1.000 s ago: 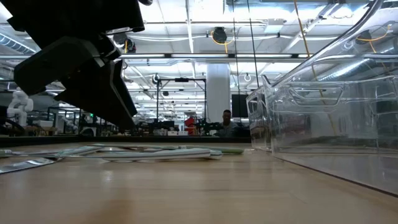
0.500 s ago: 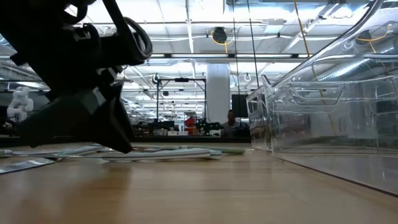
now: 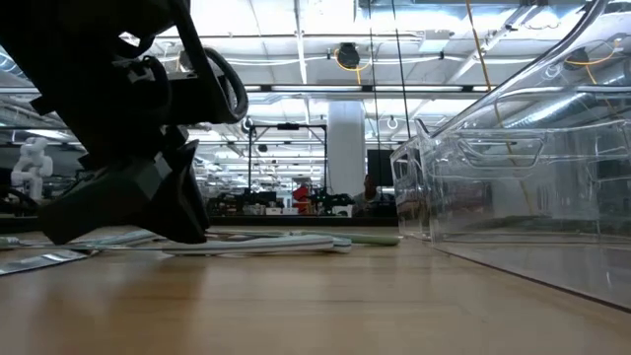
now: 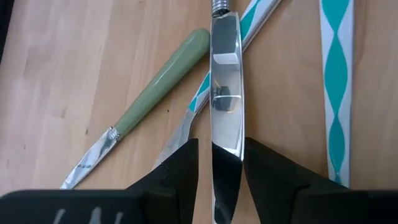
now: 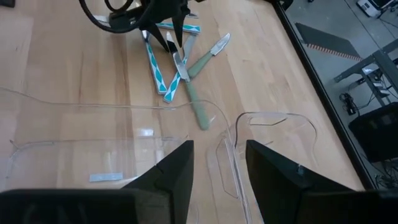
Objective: Sort silverware by color (type)
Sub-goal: Put the green knife into the top transparent bin
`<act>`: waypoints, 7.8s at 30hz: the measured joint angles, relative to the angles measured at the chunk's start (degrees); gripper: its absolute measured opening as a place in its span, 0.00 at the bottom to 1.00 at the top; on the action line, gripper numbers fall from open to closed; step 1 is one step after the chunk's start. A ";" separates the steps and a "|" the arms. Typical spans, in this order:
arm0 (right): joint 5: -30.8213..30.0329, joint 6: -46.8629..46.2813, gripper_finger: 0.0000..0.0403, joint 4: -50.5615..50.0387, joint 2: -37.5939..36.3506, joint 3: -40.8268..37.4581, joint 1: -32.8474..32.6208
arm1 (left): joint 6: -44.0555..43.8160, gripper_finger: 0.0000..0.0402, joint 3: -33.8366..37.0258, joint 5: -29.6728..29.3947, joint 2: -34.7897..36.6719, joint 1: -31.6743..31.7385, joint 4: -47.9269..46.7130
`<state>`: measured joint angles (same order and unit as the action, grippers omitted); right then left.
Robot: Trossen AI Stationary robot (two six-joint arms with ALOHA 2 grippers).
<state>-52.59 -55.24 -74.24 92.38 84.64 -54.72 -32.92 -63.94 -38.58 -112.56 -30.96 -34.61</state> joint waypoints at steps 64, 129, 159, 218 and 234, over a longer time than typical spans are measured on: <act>-6.56 1.95 0.35 0.51 0.00 0.00 0.00 | 5.91 0.02 -29.40 -7.94 8.13 -0.90 -20.65; 10.55 -9.18 0.35 4.17 -0.11 1.20 -5.46 | 31.64 0.02 -29.33 20.87 7.67 18.96 2.81; -12.02 6.60 0.35 -5.23 3.14 3.84 5.11 | 25.51 0.02 -29.29 35.56 4.13 24.39 0.06; 30.82 24.98 0.06 0.27 -15.56 -3.93 27.71 | 32.48 0.02 -29.35 23.03 4.09 20.00 1.84; 28.51 20.39 0.06 -7.02 -15.56 -3.93 27.76 | 24.72 0.39 -29.38 20.01 6.42 18.43 -1.84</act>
<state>-24.08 -34.86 -81.26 76.82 80.71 -26.96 -8.20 -93.32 -18.57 -106.13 -12.53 -36.45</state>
